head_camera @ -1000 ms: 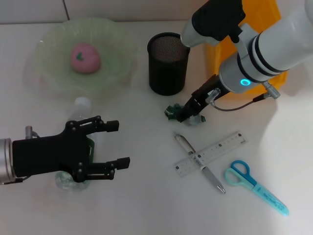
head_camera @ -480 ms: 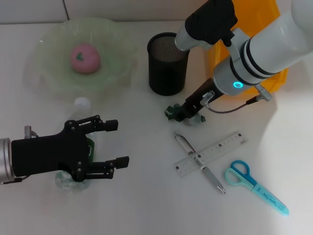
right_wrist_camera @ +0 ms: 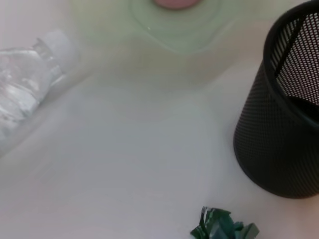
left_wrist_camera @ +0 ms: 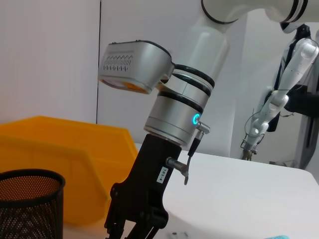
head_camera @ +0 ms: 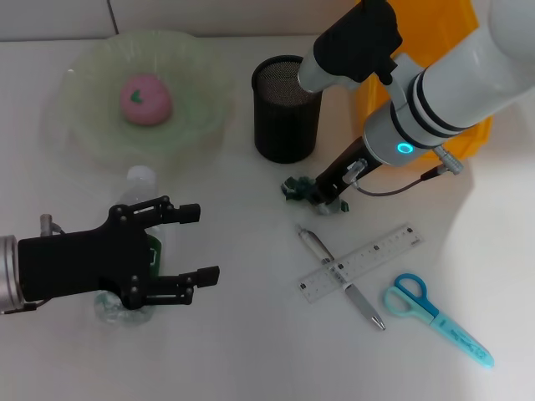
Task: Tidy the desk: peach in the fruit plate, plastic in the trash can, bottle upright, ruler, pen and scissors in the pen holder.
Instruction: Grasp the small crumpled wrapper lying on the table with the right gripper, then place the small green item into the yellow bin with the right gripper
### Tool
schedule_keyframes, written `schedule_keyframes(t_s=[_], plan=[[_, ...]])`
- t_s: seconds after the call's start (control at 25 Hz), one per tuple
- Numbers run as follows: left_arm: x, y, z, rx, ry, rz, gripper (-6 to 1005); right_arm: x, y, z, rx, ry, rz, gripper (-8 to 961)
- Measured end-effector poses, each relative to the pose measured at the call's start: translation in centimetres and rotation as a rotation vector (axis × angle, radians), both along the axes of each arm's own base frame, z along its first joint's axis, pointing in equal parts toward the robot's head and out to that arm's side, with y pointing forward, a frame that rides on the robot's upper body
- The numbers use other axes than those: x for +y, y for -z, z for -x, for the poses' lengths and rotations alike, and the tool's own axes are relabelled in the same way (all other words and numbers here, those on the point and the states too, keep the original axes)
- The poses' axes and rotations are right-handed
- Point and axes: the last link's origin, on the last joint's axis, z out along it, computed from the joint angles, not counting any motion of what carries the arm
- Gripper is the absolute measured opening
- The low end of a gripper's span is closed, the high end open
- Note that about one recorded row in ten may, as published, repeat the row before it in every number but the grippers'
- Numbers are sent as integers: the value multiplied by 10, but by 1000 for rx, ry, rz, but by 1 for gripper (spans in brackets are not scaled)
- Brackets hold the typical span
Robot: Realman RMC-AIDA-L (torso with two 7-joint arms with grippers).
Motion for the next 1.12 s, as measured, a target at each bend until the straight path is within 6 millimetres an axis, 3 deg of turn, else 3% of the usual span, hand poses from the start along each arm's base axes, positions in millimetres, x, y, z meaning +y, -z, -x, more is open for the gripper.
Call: schedule_keyframes(t_s=[0.08,0.16,0.4,0.6,0.76,0.96,1.12], plan=[[0,0,0,0,0,0,816,0,0,-1,-2,-4,1,474],[0,0,0,0,0,0,815,0,0,2,-1,-16,3,288],[0,0,0,0,0,-1,810,-1,0,4,2,-26,7,216],[1,-1,0,-5,0,-6,806,-1,-2,4,7,-24,8,64],[1,-1,0,-5,0,-7,803,-8,-10,13,29,-45,19,69],[0,-1,-1,-11,6,-8,799,-16,-46,31,107,-65,-13,68],[0,-2,-2,-13,7,-10,796,-15,-100,45,201,-94,-151,74]])
